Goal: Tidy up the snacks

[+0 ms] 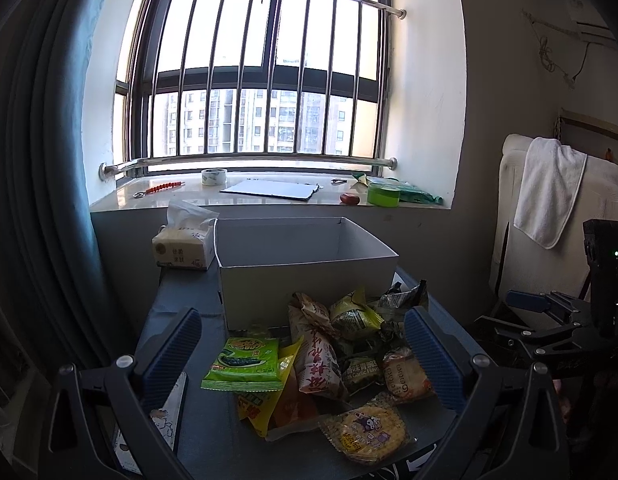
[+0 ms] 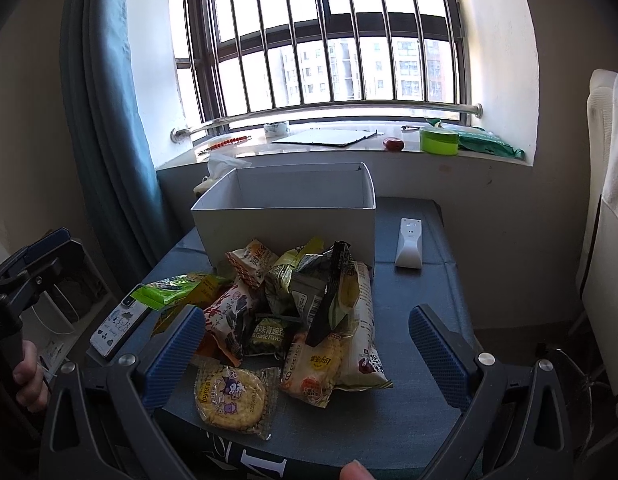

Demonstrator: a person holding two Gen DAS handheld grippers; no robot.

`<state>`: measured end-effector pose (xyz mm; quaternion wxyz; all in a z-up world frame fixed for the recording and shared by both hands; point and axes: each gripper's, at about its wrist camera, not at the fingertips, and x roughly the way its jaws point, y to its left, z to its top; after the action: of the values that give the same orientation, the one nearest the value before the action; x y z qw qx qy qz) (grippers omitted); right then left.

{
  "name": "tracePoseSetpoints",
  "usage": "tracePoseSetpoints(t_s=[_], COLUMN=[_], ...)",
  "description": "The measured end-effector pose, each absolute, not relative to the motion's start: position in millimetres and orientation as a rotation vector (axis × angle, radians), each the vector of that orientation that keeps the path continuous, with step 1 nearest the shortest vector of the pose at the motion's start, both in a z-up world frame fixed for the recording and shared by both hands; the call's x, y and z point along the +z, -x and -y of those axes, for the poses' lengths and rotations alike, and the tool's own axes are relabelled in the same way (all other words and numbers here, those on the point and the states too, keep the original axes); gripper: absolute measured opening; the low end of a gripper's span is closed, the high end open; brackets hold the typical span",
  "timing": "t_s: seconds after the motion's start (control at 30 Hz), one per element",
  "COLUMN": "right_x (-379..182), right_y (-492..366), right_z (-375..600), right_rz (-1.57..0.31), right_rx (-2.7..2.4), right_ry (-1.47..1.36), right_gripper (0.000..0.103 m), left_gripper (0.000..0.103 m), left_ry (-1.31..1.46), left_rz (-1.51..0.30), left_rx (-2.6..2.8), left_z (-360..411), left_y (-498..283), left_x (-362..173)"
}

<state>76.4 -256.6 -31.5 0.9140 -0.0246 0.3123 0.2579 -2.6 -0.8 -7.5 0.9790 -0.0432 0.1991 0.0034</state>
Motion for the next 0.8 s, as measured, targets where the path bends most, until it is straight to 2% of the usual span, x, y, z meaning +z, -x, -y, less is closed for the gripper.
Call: tracePoseSetpoints(t_s=[0.57, 0.8], right_x=[-24.7, -38.7], right_y=[-69.7, -85.8], right_z=[252.4, 252.7], right_rz=[-0.618, -0.676], right_rx=[0.536, 0.536], right_ry=[0.075, 0.052], right_gripper=[0.103, 0.103], left_gripper=[0.103, 0.103], left_ry=[0.073, 0.085], left_rz=[-0.41, -0.411], left_rx=[0.006, 0.005], left_z=[2.4, -1.4], left_y=[1.2, 1.7], left_x=[-9.7, -14.3])
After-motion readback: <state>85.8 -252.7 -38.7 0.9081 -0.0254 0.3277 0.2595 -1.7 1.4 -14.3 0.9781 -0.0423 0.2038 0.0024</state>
